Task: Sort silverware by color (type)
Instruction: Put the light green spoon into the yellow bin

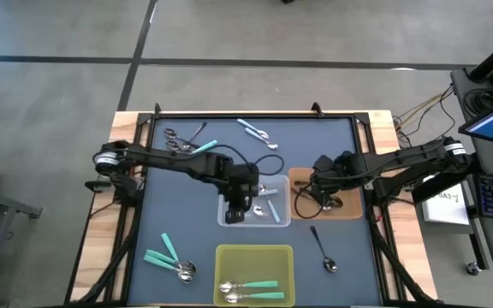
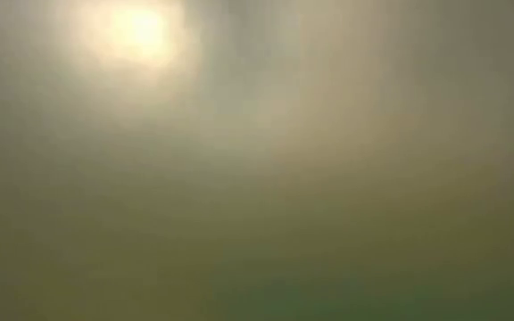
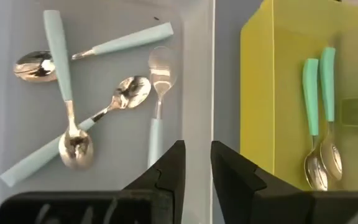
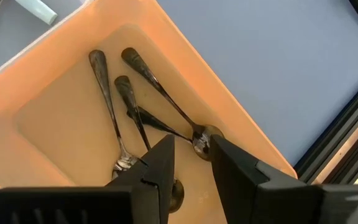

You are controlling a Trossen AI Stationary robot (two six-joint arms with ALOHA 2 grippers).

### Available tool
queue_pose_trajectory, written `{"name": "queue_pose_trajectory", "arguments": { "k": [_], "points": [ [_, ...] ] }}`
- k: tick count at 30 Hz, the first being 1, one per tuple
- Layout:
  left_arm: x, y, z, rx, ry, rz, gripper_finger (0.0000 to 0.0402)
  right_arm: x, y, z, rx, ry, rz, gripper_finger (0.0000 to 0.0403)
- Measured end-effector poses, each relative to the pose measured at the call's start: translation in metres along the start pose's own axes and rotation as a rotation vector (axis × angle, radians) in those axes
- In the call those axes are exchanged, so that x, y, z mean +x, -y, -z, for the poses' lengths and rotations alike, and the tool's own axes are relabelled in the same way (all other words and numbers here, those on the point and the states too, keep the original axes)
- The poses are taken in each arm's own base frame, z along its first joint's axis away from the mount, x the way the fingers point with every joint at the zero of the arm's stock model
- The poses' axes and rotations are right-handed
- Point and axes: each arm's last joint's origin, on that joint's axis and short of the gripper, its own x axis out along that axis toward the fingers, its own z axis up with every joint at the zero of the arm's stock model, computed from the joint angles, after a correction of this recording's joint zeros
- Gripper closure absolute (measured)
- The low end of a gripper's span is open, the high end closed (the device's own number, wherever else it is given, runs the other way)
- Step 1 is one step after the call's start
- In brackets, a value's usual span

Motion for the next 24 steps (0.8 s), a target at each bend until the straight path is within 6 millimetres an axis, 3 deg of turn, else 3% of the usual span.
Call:
{"name": "queue_pose_trajectory", "arguments": {
  "k": [6, 10, 14, 19, 24],
  "points": [
    [-0.026, 0.0, 0.023, -0.028, -0.122, -0.176, 0.0348, 0.006, 0.001, 0.004, -0.006, -0.017, 0.017, 0.0307],
    [-0.05, 0.005, 0.053, -0.079, -0.2, -0.224, 0.035, 0.007, 0.001, 0.005, -0.006, -0.022, 0.02, 0.0307],
    [-0.066, 0.025, 0.093, -0.096, -0.184, -0.196, 0.035, 0.007, 0.001, 0.004, 0.026, -0.017, 0.02, 0.0307],
    [-0.056, 0.056, 0.146, -0.08, -0.105, -0.103, 0.035, 0.008, 0.0, 0.004, 0.05, -0.012, 0.015, 0.0307],
    [-0.027, 0.082, 0.192, -0.097, -0.08, 0.012, 0.035, 0.008, -0.003, 0.002, 0.059, 0.005, -0.005, 0.0307]
  ]
}}
